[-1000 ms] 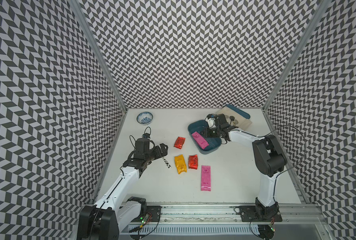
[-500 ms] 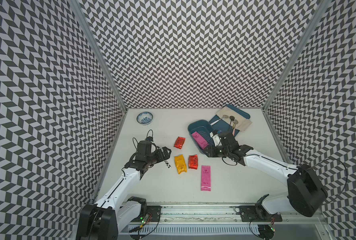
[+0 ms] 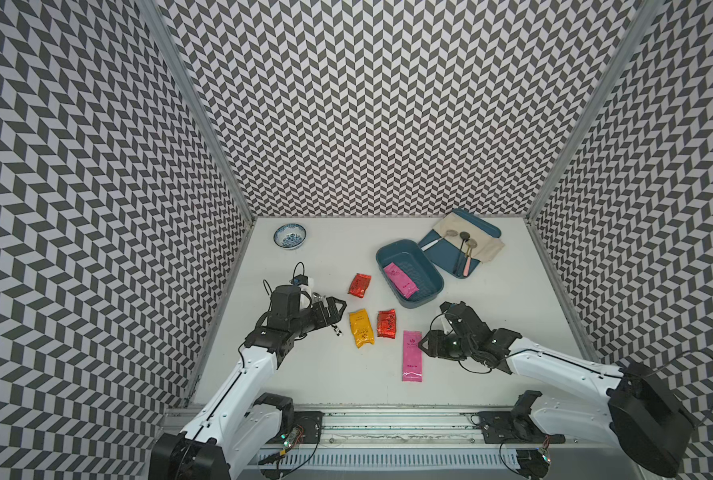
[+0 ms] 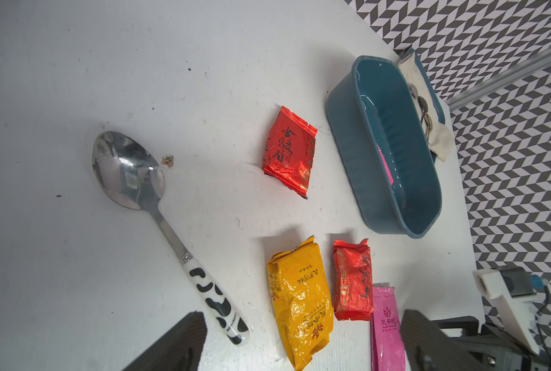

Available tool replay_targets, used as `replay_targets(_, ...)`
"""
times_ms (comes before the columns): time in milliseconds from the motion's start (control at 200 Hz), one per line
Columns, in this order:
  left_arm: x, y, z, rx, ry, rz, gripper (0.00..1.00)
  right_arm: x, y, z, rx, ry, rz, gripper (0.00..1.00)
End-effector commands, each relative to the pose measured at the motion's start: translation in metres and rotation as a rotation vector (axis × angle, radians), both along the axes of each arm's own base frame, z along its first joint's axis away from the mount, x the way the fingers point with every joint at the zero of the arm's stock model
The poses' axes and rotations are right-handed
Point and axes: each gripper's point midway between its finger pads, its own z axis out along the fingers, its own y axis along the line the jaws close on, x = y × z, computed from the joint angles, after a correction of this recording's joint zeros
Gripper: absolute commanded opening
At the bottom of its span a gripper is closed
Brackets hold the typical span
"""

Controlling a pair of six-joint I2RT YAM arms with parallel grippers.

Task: Put the tea bags into the storage box
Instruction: Pick up the tea bag from the center of the board.

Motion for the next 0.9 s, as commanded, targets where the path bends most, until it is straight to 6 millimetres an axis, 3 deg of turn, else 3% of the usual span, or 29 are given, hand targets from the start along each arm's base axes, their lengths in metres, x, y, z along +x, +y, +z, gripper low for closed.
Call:
replay_targets(0, -0.004, -0.001, -0.002, -0.012, 0.009, 0.009, 0.99, -0.002, 0.018, 0.006, 0.109, -0.002, 0.013, 0.5)
replay_targets(751, -0.001, 0.003, -0.001, 0.016, 0.006, 0.017, 1.0, -0.008, 0.025, -0.025, 0.108, 0.055, 0.012, 0.39)
replay_targets(896, -0.001, 0.003, 0.0, 0.015, 0.003, 0.016, 1.0, -0.008, 0.03, -0.025, 0.118, 0.058, 0.022, 0.24)
